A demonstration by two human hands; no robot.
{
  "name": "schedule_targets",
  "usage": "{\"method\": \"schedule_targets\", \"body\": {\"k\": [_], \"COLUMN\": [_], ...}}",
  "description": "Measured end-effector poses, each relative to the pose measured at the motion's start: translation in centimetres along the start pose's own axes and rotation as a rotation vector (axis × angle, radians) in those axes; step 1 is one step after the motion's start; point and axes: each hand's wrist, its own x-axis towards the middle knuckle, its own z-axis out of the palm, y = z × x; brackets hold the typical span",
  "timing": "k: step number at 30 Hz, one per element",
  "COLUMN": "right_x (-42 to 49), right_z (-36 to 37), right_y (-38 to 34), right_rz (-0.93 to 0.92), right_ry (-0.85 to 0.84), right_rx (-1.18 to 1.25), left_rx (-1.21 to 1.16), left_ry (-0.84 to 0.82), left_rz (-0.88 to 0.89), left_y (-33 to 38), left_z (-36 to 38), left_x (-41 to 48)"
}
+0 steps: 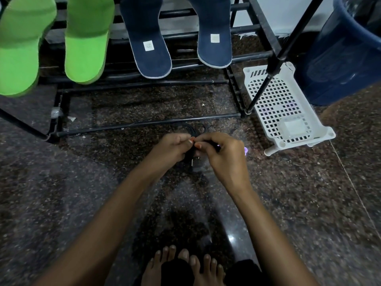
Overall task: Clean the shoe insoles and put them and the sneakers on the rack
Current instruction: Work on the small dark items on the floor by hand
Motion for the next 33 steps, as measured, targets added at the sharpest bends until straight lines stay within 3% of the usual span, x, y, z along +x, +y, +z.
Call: {"method": "schedule_targets", "body": {"k": [10,13,22,33], "right_x": [0.8,0.9,0.3,-0.5], "right_z": [-1.0,-1.0,0.2,0.8], "right_y": [0.0,0.3,0.4,-0.2], "right_rz": [0.150,0.189,0.276,0.308], "right_ry": [0.075,0.084,-0.013,-0.013], "right_rx": [0.284,0.373,0.584,0.561], "left_rx": [-0.037,-0.147,-0.631,-0.899], "left_ry": [-0.140,-0.151,-0.037,0.166], "left_rz": [-0.022,-0.049,-0.141,-0.095], "left_y": [0.6,0.7,1.5,1.7], "left_z": [0.2,0.5,1.2,1.3], "left_x": [-0.4,-0.6,-0.6,-0.2]}}
